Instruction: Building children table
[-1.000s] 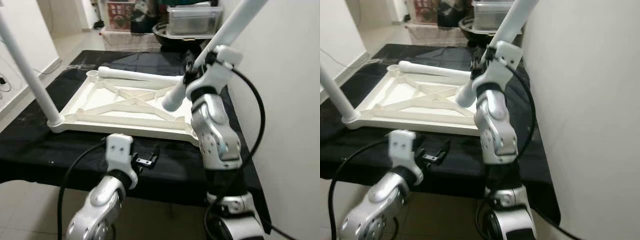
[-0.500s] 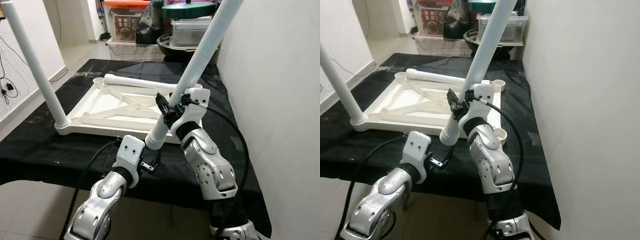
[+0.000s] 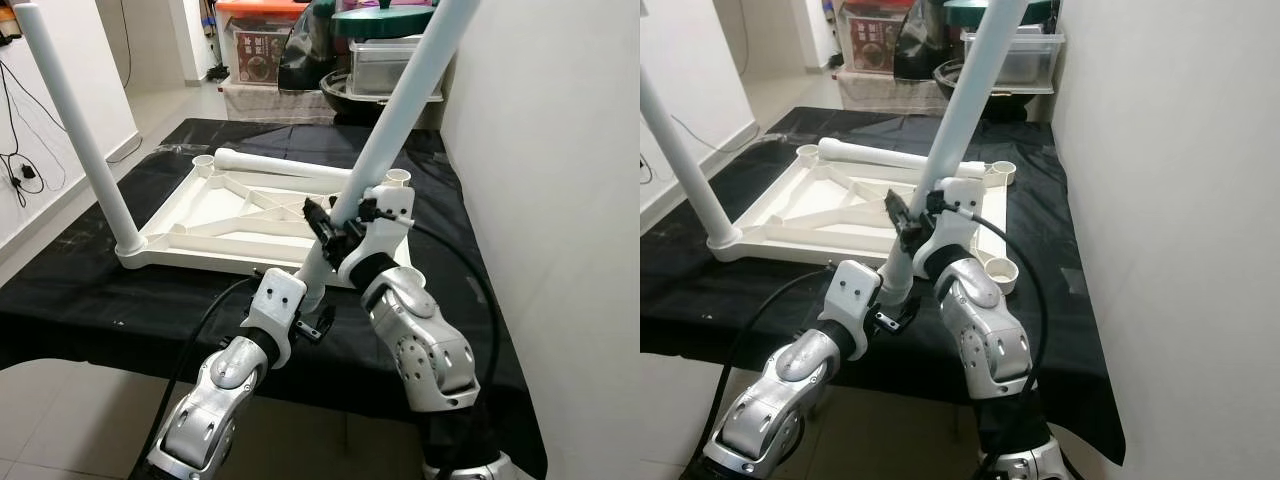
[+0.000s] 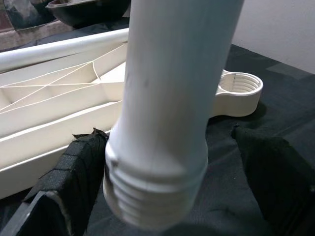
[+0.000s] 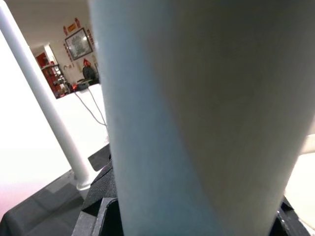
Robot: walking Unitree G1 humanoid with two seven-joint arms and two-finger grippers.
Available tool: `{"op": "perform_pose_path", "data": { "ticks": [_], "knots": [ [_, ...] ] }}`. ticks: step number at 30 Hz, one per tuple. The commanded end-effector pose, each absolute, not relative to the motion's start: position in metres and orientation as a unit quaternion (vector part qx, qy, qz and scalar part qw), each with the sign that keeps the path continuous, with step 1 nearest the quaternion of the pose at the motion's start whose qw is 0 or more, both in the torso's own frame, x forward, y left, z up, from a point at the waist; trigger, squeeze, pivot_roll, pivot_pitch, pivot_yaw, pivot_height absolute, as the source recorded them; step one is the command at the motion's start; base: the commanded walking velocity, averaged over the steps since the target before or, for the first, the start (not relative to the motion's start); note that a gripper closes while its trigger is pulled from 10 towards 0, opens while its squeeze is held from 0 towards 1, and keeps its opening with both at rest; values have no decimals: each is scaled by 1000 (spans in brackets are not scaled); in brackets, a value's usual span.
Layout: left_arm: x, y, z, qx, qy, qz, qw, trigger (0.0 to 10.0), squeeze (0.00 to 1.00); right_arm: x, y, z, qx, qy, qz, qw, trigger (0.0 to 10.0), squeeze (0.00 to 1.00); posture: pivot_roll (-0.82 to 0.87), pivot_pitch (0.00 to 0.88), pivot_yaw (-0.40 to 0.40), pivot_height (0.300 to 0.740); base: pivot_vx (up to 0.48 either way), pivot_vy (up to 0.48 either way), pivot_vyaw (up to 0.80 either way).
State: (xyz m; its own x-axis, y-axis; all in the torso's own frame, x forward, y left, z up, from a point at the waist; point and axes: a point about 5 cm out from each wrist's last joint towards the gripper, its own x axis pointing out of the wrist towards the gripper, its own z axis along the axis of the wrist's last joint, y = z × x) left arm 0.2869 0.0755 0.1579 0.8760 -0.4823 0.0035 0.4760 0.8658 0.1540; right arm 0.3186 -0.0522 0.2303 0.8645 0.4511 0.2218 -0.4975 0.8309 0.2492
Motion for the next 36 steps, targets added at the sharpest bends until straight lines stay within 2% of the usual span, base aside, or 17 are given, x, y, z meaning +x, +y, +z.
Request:
{"op": "perform_pose_path", "data": {
  "ticks": [1, 26, 27, 28, 29, 36],
  "knots": [
    [288, 75, 154, 79, -17, -251, 965, 10000, 0, 315, -52, 234, 154, -82, 259, 950, 10000, 0, 139, 0, -24, 740, 0, 0, 0],
    [290, 74, 139, 88, -12, -263, 961, 10000, 0, 300, -47, 228, 146, -68, 297, 941, 10000, 0, 130, 0, -31, 740, 0, 0, 0],
    [288, 72, 138, 89, -15, -268, 959, 784, 0, 299, -45, 226, 141, -65, 301, 941, 10000, 0, 134, 0, -29, 740, 0, 0, 0],
    [288, 72, 138, 89, -15, -268, 959, 784, 0, 299, -45, 226, 141, -65, 301, 941, 10000, 0, 134, 0, -29, 740, 0, 0, 0],
    [286, 70, 137, 90, -18, -273, 958, 0, 0, 297, -44, 224, 137, -61, 304, 941, 10000, 0, 133, 0, -30, 740, 0, 0, 0],
    [282, 69, 135, 90, -23, -278, 956, 0, 0, 295, -44, 221, 124, -55, 310, 941, 10000, 0, 133, 0, -30, 740, 0, 0, 0]
  ]
}}
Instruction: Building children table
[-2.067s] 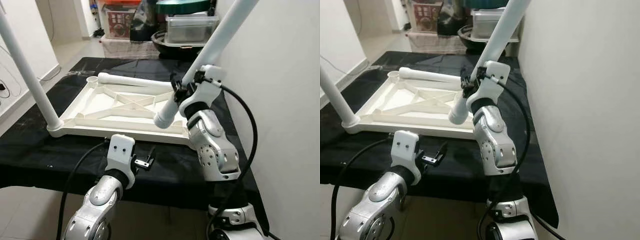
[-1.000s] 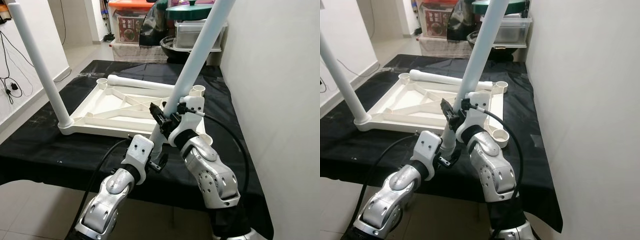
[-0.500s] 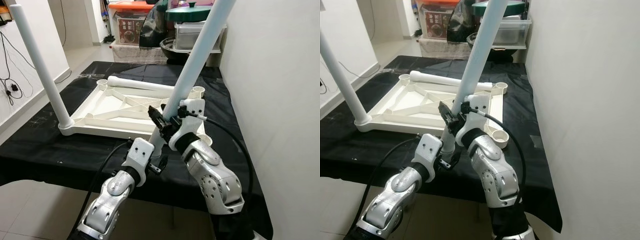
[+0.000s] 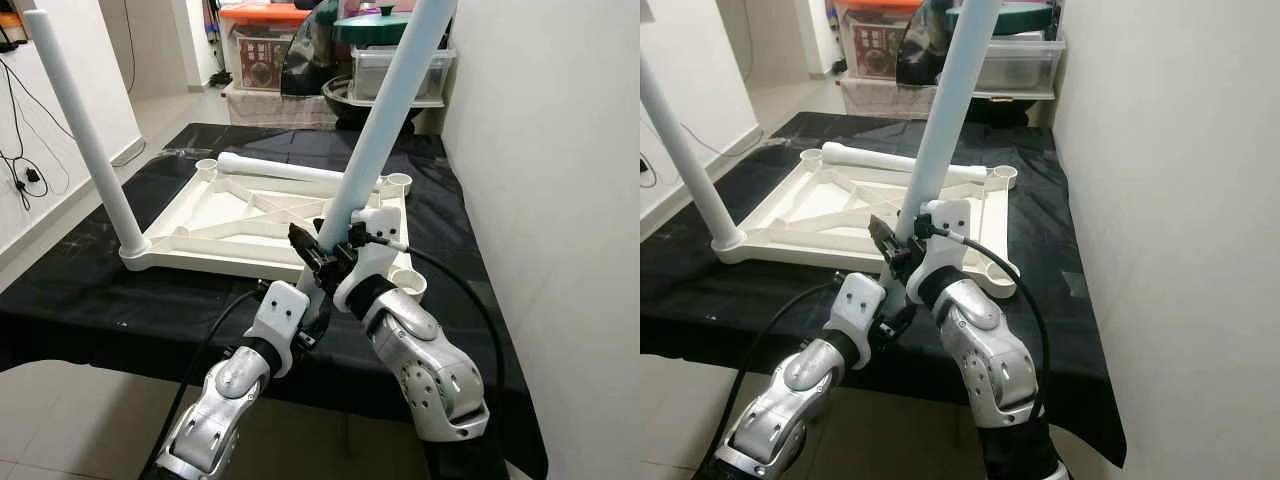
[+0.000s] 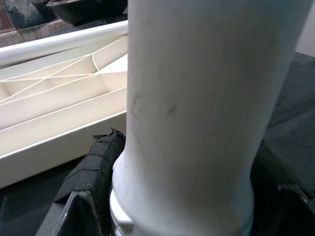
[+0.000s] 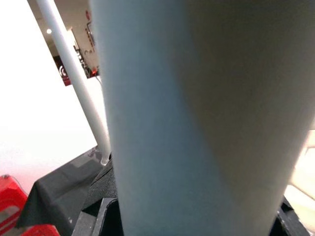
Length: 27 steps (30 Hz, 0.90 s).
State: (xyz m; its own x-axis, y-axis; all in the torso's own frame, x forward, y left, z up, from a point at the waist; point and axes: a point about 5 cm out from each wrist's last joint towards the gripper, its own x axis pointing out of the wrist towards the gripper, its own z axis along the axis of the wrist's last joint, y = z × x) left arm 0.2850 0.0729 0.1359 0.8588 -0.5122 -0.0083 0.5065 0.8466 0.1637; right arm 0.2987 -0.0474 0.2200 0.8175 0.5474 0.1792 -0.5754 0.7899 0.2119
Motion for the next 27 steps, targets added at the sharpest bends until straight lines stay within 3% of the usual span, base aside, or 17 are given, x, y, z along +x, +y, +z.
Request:
{"op": "perform_pose_path", "data": {
  "ticks": [1, 5, 6, 7, 10, 11, 17, 18, 22, 25, 27],
  "knots": [
    [281, 69, 134, 90, -24, -278, 956, 0, 0, 296, -44, 221, 121, -56, 309, 942, 10000, 0, 133, 0, -30, 740, 0, 0, 0],
    [282, 72, 132, 98, -17, -265, 959, 0, 0, 297, -47, 220, 115, -58, 302, 945, 10000, 0, 133, 0, -30, 740, 0, 0, 0],
    [282, 72, 131, 96, -13, -267, 959, 10000, 0, 299, -49, 219, 113, -59, 295, 947, 10000, 0, 133, 0, -31, 740, 0, 0, 0],
    [281, 72, 130, 94, -11, -268, 959, 10000, 0, 300, -50, 218, 111, -60, 290, 949, 10000, 396, 133, 0, -31, 740, 0, 0, 0],
    [280, 71, 130, 90, -10, -272, 958, 10000, 0, 301, -52, 218, 105, -63, 283, 951, 10000, 396, 132, 0, -28, 740, 0, 0, 0],
    [279, 71, 130, 88, -9, -276, 957, 10000, 0, 302, -55, 216, 100, -66, 280, 953, 10000, 1000, 132, 0, -28, 740, 0, 0, 0],
    [271, 77, 130, 84, -3, -300, 950, 10000, 0, 307, -62, 213, 87, -67, 291, 950, 10000, 1000, 132, 0, -25, 740, 0, 0, 0],
    [267, 83, 131, 86, -2, -306, 948, 10000, 0, 308, -67, 216, 92, -68, 319, 941, 10000, 0, 135, 0, -24, 740, 0, 0, 0],
    [266, 86, 132, 85, -1, -307, 948, 10000, 0, 309, -70, 218, 93, -69, 333, 936, 10000, 0, 136, 0, -23, 740, 0, 0, 0],
    [258, 97, 131, 70, 6, -323, 944, 10000, 0, 308, -79, 221, 115, -43, 426, 896, 10000, 0, 127, 0, -23, 740, 0, 0, 0],
    [257, 98, 132, 71, 4, -324, 943, 10000, 0, 307, -81, 222, 126, -39, 441, 888, 10000, 0, 127, 0, -23, 740, 0, 0, 0]
  ]
}}
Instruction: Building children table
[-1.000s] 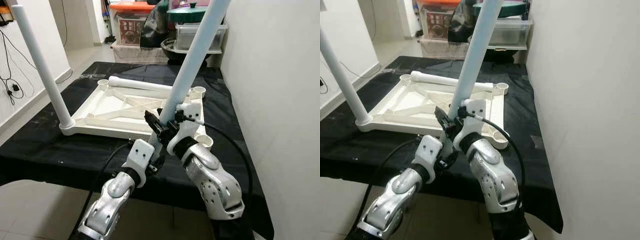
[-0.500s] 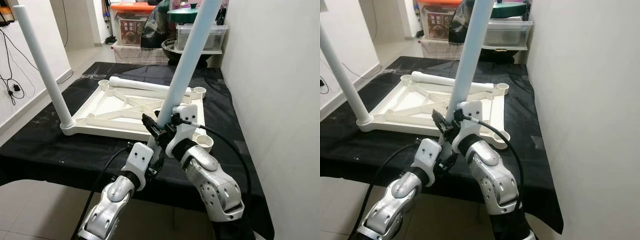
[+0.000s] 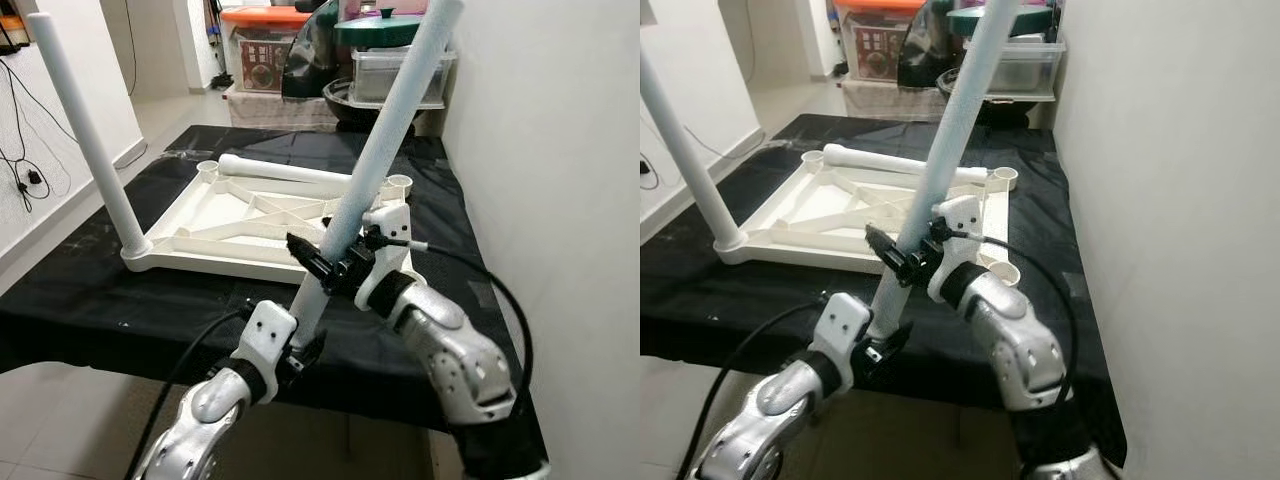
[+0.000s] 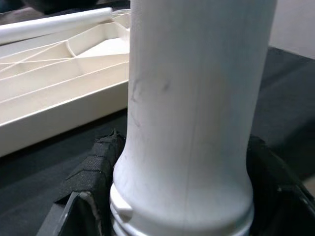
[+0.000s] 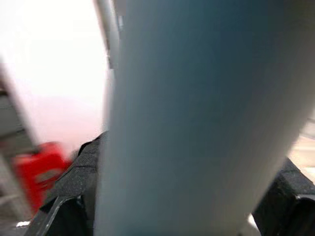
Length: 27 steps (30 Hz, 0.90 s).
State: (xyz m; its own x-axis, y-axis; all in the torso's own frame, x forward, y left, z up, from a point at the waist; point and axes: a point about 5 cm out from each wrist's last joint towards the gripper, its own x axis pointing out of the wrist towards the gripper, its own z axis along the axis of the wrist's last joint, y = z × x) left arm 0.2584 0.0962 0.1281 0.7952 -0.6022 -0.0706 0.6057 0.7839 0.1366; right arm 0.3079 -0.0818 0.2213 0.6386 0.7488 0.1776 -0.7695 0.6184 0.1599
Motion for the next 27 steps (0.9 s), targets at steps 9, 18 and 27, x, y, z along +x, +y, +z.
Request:
{"op": "perform_pose_path", "data": {
  "ticks": [9, 18, 27],
  "knots": [
    [238, 94, 135, -27, 48, -407, 912, 10000, 0, 301, -90, 226, 136, -18, 534, 834, 10000, 0, 133, 0, -25, 740, 0, 0, 0],
    [227, 89, 140, -97, 67, -438, 891, 10000, 0, 298, -89, 228, 105, -12, 575, 812, 10000, 0, 135, 0, -24, 740, 0, 0, 0],
    [219, 93, 138, -88, 88, -457, 881, 10000, 0, 288, -87, 223, 85, 18, 619, 781, 10000, 0, 135, 0, -26, 740, 0, 0, 0]
  ]
}}
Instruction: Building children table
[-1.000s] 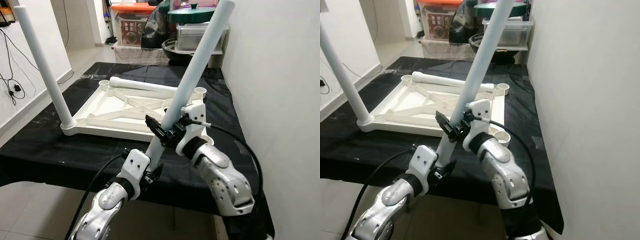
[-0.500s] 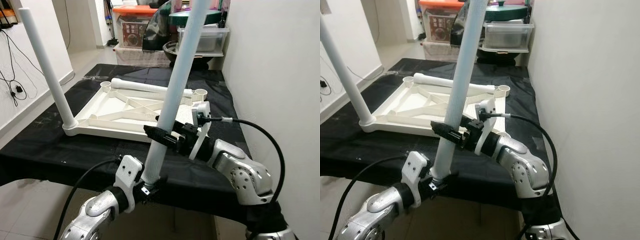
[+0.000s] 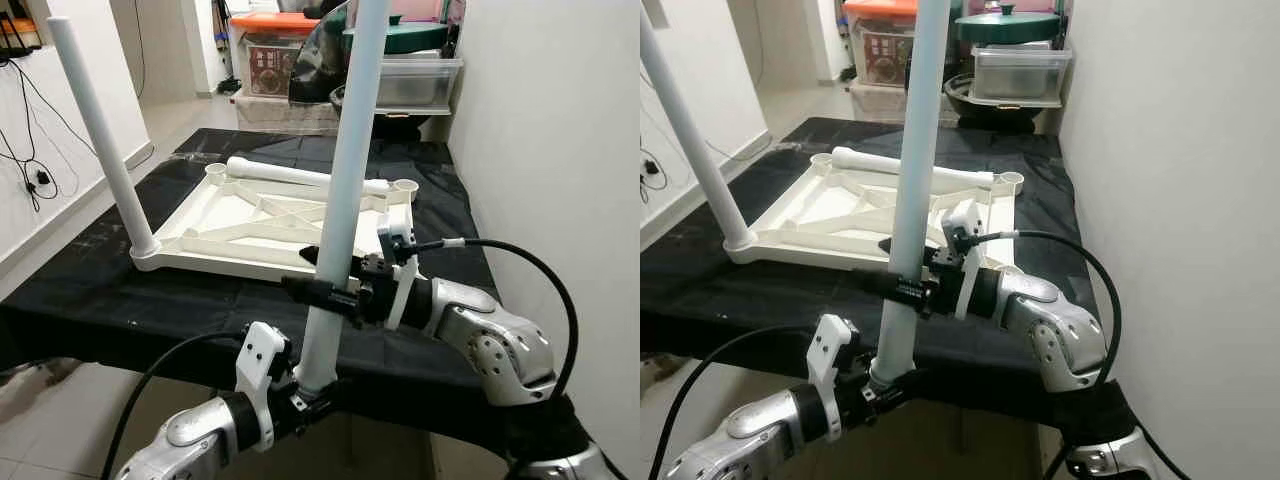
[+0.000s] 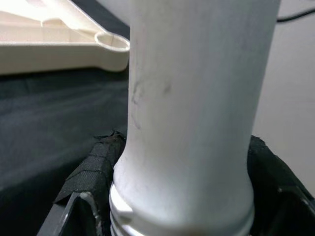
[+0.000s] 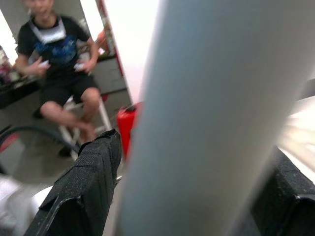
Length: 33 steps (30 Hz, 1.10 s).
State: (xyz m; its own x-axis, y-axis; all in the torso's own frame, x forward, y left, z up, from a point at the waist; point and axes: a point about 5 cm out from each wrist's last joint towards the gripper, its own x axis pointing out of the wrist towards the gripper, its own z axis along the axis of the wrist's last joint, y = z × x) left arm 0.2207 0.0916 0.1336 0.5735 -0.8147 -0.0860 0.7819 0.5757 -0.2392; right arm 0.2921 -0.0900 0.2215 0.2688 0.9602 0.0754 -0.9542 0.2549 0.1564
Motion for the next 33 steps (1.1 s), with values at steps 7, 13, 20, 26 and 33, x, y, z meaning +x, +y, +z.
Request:
{"op": "perform_pose_path", "data": {
  "ticks": [7, 13, 20, 26, 33],
  "knots": [
    [218, 94, 137, -91, 104, -466, 874, 10000, 0, 282, -81, 219, 91, 38, 638, 763, 10000, 0, 132, 0, -27, 740, 0, 0, 0],
    [217, 94, 136, -93, 108, -469, 872, 10000, 0, 282, -80, 220, 92, 40, 642, 760, 10000, 0, 130, 0, -27, 740, 0, 0, 0],
    [218, 93, 137, -90, 109, -471, 871, 10000, 0, 280, -79, 219, 92, 47, 651, 752, 10000, 0, 131, 2, -26, 740, 0, 0, 0],
    [217, 93, 137, -95, 112, -469, 871, 10000, 0, 281, -80, 218, 88, 51, 650, 753, 2157, 0, 131, 7, -21, 740, 0, 0, 0],
    [213, 93, 134, -94, 119, -468, 870, 10000, 0, 281, -82, 216, 89, 52, 649, 754, 0, 0, 133, 1, -21, 740, 0, 0, 0]
  ]
}}
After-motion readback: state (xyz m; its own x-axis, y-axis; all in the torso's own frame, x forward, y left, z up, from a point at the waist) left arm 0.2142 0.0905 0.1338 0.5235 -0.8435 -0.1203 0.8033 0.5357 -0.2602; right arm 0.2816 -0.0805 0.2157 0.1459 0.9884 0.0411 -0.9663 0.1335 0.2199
